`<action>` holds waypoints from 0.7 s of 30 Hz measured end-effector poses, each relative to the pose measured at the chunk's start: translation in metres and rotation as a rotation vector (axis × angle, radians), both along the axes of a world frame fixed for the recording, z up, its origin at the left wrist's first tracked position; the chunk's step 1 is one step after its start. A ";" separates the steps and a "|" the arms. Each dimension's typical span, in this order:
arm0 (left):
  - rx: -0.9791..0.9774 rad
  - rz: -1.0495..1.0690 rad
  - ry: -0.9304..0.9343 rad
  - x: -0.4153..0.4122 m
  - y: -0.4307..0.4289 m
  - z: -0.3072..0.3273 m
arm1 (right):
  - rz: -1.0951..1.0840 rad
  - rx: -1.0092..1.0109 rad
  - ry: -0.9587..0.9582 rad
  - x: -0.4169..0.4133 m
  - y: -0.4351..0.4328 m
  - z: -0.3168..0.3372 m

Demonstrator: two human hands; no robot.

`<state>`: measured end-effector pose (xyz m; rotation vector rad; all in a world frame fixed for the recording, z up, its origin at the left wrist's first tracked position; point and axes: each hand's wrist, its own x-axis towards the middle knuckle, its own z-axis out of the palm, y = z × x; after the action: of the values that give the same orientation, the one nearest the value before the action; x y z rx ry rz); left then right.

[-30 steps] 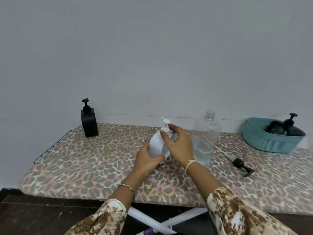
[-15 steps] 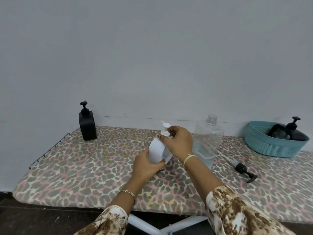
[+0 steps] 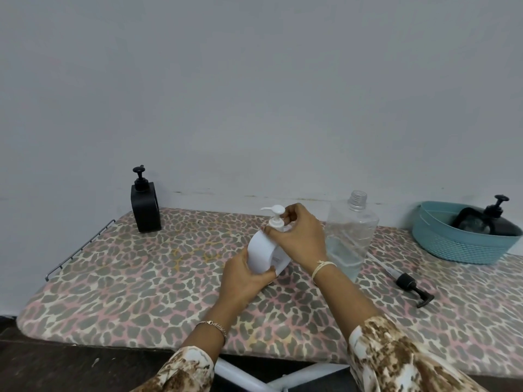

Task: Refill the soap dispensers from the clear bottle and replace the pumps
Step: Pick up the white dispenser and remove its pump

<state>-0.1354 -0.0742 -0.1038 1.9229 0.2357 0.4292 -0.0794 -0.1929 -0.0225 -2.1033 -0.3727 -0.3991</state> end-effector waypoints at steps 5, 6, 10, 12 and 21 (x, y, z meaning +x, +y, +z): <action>0.007 -0.004 -0.016 -0.001 0.000 0.000 | 0.211 0.151 0.163 0.002 -0.004 -0.002; 0.008 -0.004 -0.019 0.000 0.000 0.000 | 0.227 0.147 0.171 0.003 -0.005 -0.004; 0.040 0.002 -0.030 0.000 0.000 -0.001 | 0.074 0.089 0.061 0.002 -0.002 -0.011; 0.044 0.002 -0.037 0.001 -0.001 -0.001 | 0.021 0.102 0.045 0.001 0.000 -0.010; 0.093 0.003 -0.057 -0.001 0.000 0.001 | -0.019 0.067 0.085 0.003 -0.001 -0.011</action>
<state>-0.1365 -0.0744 -0.1028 1.9982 0.1838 0.5043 -0.0760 -0.1936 -0.0338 -2.0520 -0.2864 -0.3274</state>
